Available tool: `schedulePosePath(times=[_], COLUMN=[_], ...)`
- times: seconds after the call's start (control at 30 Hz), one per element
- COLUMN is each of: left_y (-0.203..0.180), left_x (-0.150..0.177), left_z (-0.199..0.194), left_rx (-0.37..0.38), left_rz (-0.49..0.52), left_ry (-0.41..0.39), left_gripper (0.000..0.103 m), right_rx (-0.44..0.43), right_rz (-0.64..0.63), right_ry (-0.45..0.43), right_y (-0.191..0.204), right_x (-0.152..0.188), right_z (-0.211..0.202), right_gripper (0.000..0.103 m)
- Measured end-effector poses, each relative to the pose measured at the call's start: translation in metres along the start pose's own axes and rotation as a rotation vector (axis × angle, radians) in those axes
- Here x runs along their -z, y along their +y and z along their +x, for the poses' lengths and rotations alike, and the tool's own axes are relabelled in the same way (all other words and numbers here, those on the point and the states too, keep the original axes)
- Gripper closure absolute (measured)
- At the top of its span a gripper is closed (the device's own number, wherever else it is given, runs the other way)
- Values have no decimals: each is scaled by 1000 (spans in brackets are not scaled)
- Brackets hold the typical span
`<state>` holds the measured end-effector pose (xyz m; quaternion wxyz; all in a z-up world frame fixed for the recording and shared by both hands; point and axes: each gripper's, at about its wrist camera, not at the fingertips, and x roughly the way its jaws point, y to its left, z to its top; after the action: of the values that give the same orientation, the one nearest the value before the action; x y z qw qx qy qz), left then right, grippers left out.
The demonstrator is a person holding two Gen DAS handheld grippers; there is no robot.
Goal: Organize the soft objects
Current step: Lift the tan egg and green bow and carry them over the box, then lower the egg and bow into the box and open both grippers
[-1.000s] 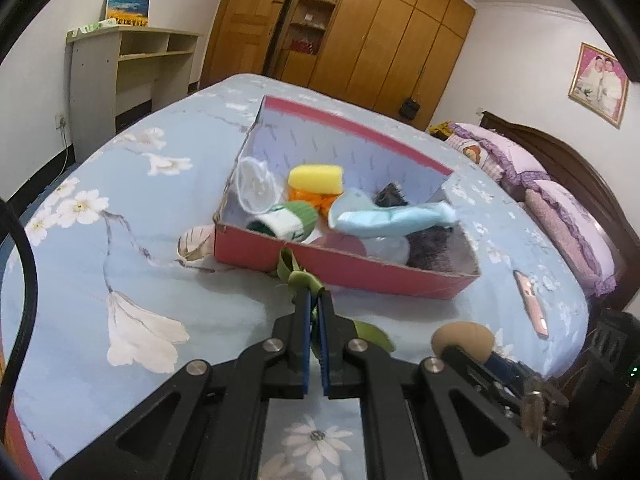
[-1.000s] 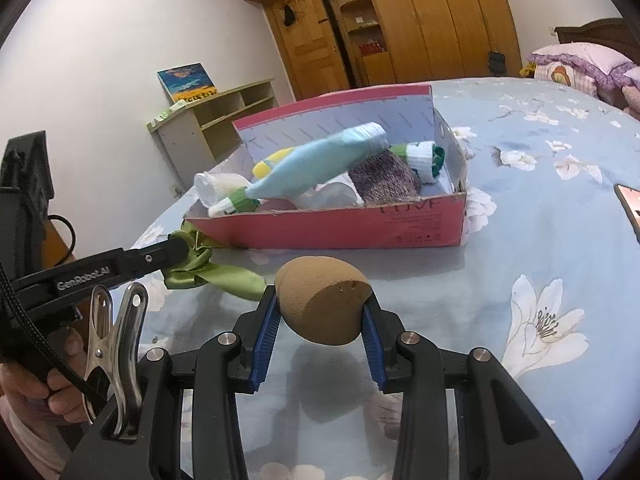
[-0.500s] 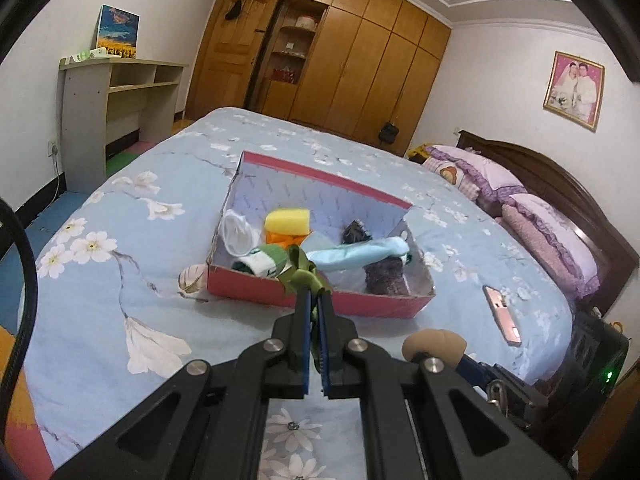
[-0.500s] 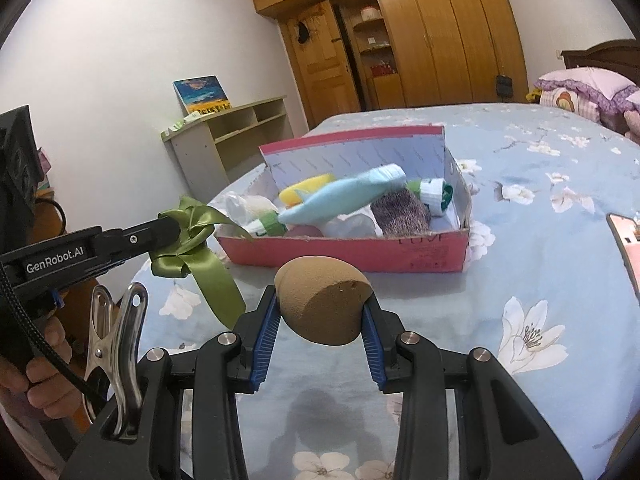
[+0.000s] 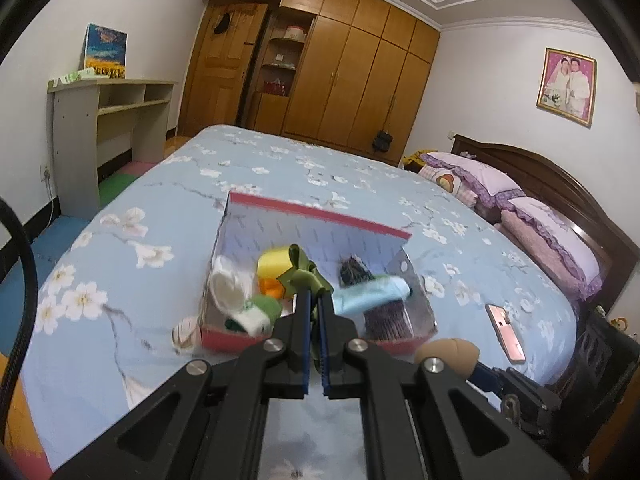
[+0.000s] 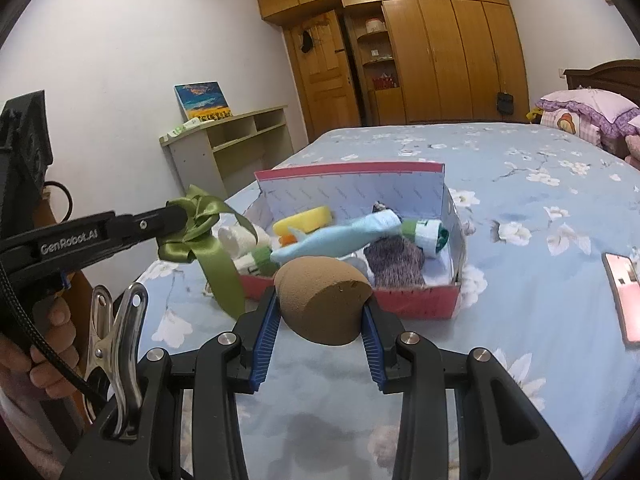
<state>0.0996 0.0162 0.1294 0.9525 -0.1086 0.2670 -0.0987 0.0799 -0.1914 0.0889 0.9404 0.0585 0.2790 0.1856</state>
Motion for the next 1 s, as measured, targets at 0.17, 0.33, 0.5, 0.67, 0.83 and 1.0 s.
schedulePosePath(times=[0.17,0.33,0.5,0.67,0.83,1.0], left_y=[-1,1,5,15,22,30], left_x=[-18,-31,-39,-40,-35,-27], left_z=[17,40,66,93,115,134], left_rx=[-14,-30,-58,-75,-89,-113], left_rz=[22,40,52,36,29,20], left_ry=[-13,-15,1,34,73,103], left_gripper=[99,99,99,99,99,100], right_rx=[1,0,-5,-1,10,16], right_rz=[-7,-20,-22,-34,-41,-47], right_ry=[-4,-6,-3,0,4,0], right_y=[-3,-3,-3,-4,-7,-7], right_x=[-12,-23,-30,-35,-43,-53], right_z=[8,17,26,35,44,54], right_gripper=[63,63,63,63,63,63])
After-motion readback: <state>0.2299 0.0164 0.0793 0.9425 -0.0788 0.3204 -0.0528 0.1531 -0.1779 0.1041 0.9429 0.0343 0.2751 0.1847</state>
